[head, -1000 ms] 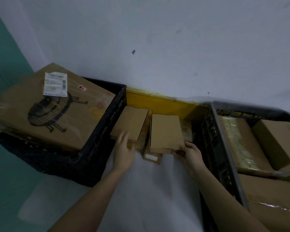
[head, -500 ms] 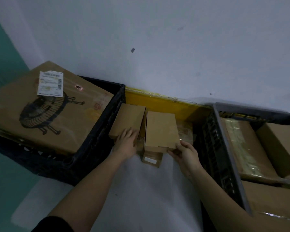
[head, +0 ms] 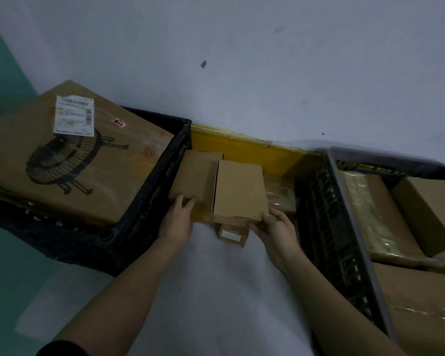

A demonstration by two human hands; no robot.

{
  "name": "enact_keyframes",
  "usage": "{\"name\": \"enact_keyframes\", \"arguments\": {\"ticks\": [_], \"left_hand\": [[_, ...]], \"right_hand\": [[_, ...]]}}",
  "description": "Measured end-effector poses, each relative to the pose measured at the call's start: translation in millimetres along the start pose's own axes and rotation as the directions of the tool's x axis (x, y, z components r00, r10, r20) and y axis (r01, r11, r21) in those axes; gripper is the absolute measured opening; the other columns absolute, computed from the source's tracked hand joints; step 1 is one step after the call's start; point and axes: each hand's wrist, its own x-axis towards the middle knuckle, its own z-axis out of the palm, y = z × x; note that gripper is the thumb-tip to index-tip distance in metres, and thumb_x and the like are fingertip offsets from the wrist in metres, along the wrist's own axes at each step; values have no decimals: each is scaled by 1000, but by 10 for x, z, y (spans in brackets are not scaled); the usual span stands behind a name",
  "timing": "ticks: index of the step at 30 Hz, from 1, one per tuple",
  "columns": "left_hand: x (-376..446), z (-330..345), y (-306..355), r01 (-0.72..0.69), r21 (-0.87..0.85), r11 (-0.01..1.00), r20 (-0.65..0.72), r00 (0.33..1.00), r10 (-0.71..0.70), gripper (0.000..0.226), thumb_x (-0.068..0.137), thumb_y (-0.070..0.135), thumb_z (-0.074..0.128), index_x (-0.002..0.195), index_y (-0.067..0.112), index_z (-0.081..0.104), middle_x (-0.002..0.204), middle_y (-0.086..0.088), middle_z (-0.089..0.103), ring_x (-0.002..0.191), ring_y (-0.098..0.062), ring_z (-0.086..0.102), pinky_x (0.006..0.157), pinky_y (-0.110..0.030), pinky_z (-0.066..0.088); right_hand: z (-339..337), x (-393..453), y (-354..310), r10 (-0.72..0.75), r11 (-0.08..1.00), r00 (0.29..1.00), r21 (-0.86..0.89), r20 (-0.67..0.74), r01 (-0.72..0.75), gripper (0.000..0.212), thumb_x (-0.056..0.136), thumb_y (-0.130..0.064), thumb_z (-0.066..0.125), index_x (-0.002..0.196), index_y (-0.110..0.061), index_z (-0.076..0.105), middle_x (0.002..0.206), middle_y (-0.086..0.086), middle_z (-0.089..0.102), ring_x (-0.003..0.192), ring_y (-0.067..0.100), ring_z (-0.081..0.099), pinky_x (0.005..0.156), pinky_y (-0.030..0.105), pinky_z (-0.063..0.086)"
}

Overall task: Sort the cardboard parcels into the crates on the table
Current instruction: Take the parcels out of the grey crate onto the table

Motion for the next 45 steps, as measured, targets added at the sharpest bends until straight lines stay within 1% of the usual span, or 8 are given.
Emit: {"name": "enact_keyframes", "arguments": {"ticks": [5, 12, 17, 24, 30, 34, 38, 45], "left_hand": [[84, -104, -27, -4, -51, 999, 145, 989, 12, 74, 96, 6, 58, 157, 27, 22, 167, 0, 1, 148, -28, 24, 115, -41, 33], [-98, -95, -120, -107, -7, 994, 206, 973, 106, 64, 97, 4, 51, 155, 13, 26, 166, -7, -1, 149, -26, 23, 114, -30, 32], [87, -138, -71, -117, -6, 993, 184, 976, 116, 70, 97, 3, 53, 158, 14, 19, 166, -7, -1, 152, -26, 3, 123, -38, 11], [329, -340, 213, -31, 54, 998, 301, 954, 13, 78, 97, 15, 55, 159, 19, 9, 167, -2, -6, 153, -24, -4, 123, -45, 15], [156, -798, 77, -205, 324, 924, -49, 971, 233, 62, 101, 33, 43, 158, 26, 19, 166, -2, 13, 152, -23, 3, 123, -45, 6], [56, -1025, -334, -113, 515, 849, -49, 986, 161, 65, 101, 46, 37, 158, 30, 11, 165, -1, 11, 151, -23, 4, 121, -54, 4], [46, -1021, -403, -94, 492, 865, -82, 985, 154, 72, 100, 49, 36, 159, 31, -2, 165, 0, 13, 151, -22, 5, 120, -55, -1], [68, -991, -473, -107, 418, 902, -145, 972, 182, 70, 99, 46, 39, 159, 31, 6, 164, 5, 18, 151, -17, 7, 121, -51, 0]], "right_hand": [[80, -62, 7, 11, 1000, 1000, -13, 5, -11, 30, 102, -6, 49, 131, -9, 51, 123, 13, 59, 112, 30, 60, 85, 40, 59], [245, -186, -9, -10, 1000, 999, -18, 35, 10, 27, 103, -6, 47, 130, -8, 51, 124, 14, 59, 110, 29, 61, 80, 36, 59], [200, -123, -72, -19, 1000, 999, -14, 35, 19, 28, 103, -6, 47, 131, -8, 52, 125, 15, 60, 111, 30, 61, 80, 36, 59], [198, 36, -46, -17, 1000, 1000, -5, 26, 17, 28, 102, -6, 49, 130, -10, 51, 124, 13, 59, 110, 29, 61, 80, 36, 60], [455, 139, -42, -18, 1000, 998, 17, 65, 17, 21, 100, -4, 52, 118, -14, 51, 123, 10, 57, 109, 25, 60, 85, 39, 59], [676, 254, 12, -42, 999, 997, 11, 70, 42, 27, 99, -3, 54, 122, -15, 47, 124, 9, 56, 105, 21, 59, 77, 32, 60], [904, 441, 93, -40, 997, 997, -55, 60, 44, 31, 96, -3, 59, 119, -18, 45, 121, 7, 54, 104, 23, 60, 79, 34, 60], [1168, 777, 352, -181, 827, 983, -537, 30, 168, 53, 94, -26, 66, 142, -16, 46, 141, 7, 53, 120, 25, 57, 83, 32, 56]]}}
